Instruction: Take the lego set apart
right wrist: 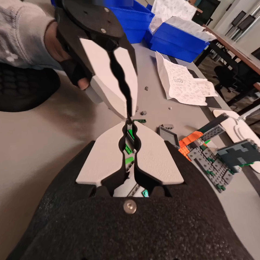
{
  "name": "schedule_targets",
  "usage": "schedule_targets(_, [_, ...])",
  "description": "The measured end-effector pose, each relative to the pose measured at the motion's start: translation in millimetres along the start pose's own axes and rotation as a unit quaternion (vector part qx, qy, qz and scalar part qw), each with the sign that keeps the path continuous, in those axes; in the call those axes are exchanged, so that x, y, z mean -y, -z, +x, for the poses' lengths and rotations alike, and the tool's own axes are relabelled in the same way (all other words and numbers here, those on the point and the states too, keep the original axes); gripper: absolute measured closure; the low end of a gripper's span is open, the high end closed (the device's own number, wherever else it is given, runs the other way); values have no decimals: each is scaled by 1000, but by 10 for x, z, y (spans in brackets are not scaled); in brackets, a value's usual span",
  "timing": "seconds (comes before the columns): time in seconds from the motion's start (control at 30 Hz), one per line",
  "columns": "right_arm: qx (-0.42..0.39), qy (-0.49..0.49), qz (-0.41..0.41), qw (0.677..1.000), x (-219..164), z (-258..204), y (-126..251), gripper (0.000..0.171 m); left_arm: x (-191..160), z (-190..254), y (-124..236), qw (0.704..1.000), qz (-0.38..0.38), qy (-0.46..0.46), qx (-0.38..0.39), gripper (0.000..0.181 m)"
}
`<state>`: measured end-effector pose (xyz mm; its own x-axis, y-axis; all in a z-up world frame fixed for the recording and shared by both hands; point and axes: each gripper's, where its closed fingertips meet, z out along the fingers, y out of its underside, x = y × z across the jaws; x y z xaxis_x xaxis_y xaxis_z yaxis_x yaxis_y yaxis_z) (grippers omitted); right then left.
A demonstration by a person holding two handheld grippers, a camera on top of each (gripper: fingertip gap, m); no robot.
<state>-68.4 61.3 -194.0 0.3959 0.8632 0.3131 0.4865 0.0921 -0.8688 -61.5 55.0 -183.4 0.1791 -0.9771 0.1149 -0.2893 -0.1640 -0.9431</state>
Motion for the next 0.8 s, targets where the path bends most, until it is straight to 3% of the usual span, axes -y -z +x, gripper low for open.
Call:
schedule_targets(0.07, [3, -32, 2, 999, -21, 58, 31, 166, 44, -75, 38, 999, -6, -26, 31, 177])
schedule_targets(0.27, [-92, -66, -11, 994, 72, 428, 148, 160, 546, -415, 462, 991, 48, -31, 121, 177])
schedule_targets(0.4, [-128, -155, -2, 980, 275, 683, 222, 159, 754, -580, 793, 984, 50, -11, 170, 177])
schedule_targets(0.6, [-159, -234, 26, 959, 309, 786, 140, 156, 574, -736, 1336, 963, -8, -3, 270, 176])
schedule_targets(0.8, [-153, -233, 18, 960, 100, 708, 70, 157, 177, -1036, 2610, 894, -114, 16, 433, 176])
